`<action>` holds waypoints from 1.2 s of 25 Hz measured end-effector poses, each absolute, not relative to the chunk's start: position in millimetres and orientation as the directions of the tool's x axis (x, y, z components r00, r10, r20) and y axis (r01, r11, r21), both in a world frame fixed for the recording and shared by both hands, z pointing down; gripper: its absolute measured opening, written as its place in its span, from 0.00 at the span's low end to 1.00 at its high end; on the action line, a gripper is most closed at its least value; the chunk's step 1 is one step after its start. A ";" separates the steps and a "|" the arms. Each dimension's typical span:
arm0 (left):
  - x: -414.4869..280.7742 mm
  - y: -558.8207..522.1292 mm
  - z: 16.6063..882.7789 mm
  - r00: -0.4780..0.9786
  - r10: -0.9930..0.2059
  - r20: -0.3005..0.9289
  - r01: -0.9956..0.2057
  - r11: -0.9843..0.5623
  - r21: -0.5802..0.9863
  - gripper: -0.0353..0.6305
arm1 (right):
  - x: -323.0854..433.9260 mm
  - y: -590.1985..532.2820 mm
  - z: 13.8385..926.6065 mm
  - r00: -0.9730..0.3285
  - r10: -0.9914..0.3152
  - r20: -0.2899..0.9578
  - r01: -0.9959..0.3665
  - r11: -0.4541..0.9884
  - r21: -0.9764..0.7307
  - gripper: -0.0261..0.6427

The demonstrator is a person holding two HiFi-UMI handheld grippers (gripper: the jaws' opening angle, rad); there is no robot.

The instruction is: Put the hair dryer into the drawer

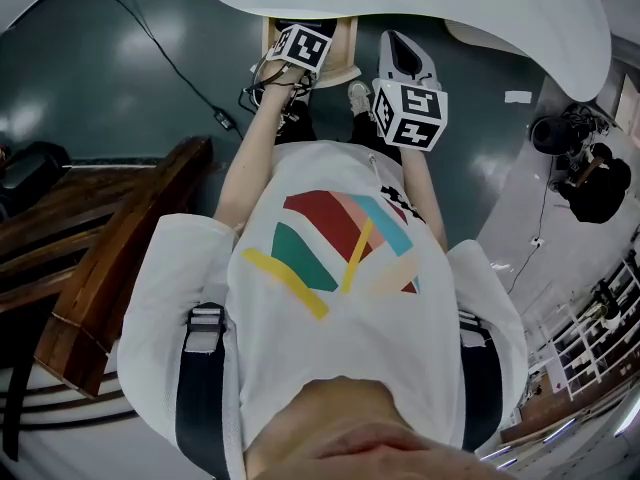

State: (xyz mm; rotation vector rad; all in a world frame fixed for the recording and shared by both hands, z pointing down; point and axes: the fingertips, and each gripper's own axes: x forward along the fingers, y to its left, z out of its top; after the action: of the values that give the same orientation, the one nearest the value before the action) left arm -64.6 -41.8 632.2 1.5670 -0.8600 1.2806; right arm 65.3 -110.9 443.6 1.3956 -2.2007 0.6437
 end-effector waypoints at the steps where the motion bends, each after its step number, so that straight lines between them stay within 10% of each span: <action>1: -64.4 -44.8 634.3 0.211 0.033 0.977 -0.912 -0.352 0.209 0.33 | 67.3 -111.5 444.7 -0.380 -0.703 0.601 -0.916 0.374 -0.143 0.06; 30: -52.3 -113.2 667.3 0.258 -0.311 0.915 -0.888 -0.449 0.098 0.34 | 68.2 -99.7 491.8 -0.317 -0.646 0.694 -0.939 0.316 -0.135 0.06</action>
State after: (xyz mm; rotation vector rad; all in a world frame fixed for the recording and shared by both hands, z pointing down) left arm -52.3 -113.2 667.3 1.9012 -1.0858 1.1731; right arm 68.2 -99.7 491.8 1.3965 -2.0616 0.7307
